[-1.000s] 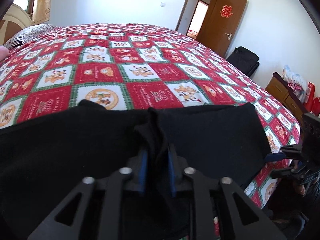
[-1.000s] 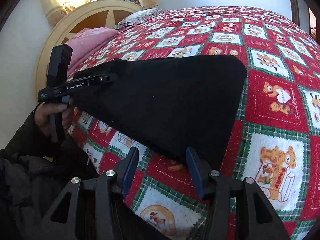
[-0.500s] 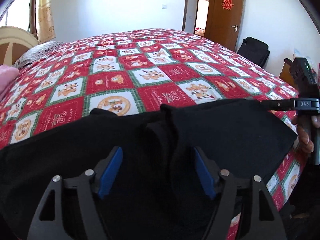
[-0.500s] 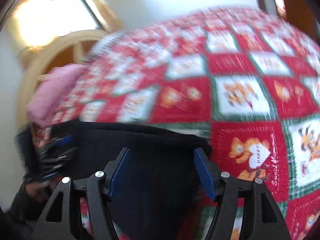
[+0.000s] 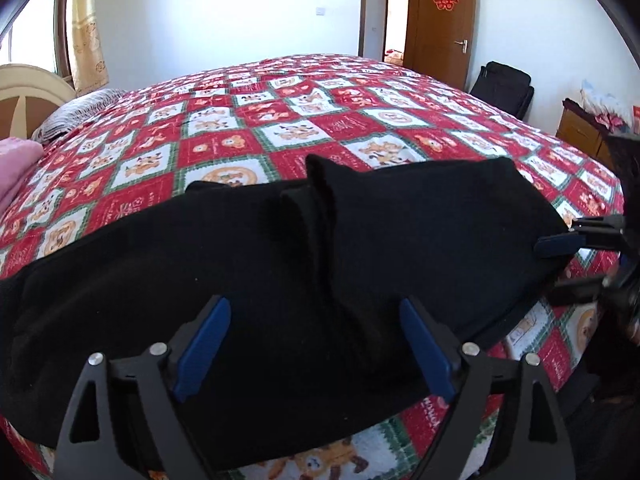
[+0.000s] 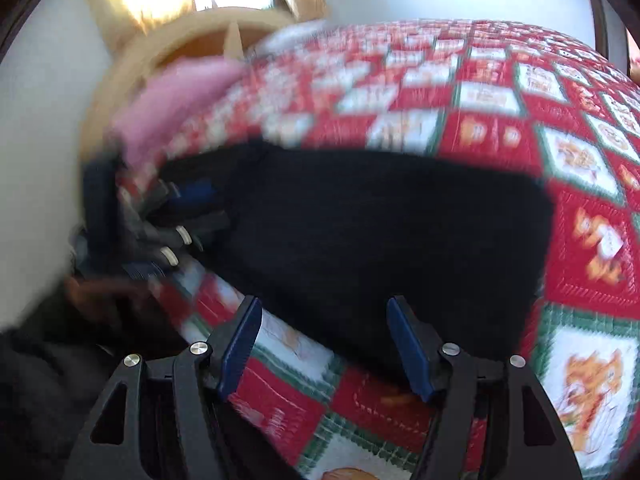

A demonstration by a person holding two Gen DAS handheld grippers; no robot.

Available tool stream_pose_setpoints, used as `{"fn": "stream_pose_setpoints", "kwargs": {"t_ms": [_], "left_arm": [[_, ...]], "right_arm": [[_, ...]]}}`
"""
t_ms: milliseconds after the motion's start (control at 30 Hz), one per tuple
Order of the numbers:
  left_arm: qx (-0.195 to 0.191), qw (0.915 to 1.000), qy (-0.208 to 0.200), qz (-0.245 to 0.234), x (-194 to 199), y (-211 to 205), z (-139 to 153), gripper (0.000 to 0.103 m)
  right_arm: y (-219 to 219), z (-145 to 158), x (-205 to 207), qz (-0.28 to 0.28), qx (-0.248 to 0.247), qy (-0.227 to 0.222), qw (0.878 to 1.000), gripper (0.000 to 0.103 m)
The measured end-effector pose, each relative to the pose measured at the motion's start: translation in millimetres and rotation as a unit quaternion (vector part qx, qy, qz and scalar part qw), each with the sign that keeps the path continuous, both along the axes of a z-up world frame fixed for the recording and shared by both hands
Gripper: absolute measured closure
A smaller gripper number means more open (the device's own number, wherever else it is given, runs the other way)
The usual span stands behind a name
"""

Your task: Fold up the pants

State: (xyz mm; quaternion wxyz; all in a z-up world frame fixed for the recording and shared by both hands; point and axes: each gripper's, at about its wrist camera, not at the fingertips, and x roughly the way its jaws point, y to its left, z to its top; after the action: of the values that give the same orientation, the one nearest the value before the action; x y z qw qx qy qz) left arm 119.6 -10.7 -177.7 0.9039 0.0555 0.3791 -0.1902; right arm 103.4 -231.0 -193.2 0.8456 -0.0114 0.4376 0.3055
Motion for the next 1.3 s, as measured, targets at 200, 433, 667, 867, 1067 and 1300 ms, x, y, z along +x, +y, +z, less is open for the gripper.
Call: {"fn": "stream_pose_setpoints", "kwargs": {"t_ms": [200,433,667,867,1067,1300], "left_arm": [[0.01,0.9997,-0.019,0.007,-6.5,26.5,18.3,0.014],[0.032,0.9958,-0.02,0.083,-1.8,99.7,22.3,0.014],[0.014,0.9788,-0.022,0.203,2.7,179.3,13.6,0.014],[-0.001,0.9669,-0.012,0.255,5.8,216.8,-3.7,0.013],[-0.018,0.9608,-0.02,0.276,7.8,234.0,-10.9,0.013],[-0.096,0.9576,-0.004,0.271,10.9,255.7,-19.1,0.016]], "right_arm": [[2.2,18.5,-3.9,0.009,0.031,-0.005,0.999,0.036],[62.6,35.0,-4.3,0.072,0.038,-0.042,0.996,0.036],[130.8,24.3,7.4,0.129,0.044,-0.03,0.99,0.036],[149.2,1.0,3.8,0.132,-0.005,-0.016,0.991,0.036],[123.6,17.7,-4.8,0.108,0.063,-0.03,0.992,0.036],[113.5,16.8,-3.4,0.081,0.077,-0.032,0.993,0.036]]}}
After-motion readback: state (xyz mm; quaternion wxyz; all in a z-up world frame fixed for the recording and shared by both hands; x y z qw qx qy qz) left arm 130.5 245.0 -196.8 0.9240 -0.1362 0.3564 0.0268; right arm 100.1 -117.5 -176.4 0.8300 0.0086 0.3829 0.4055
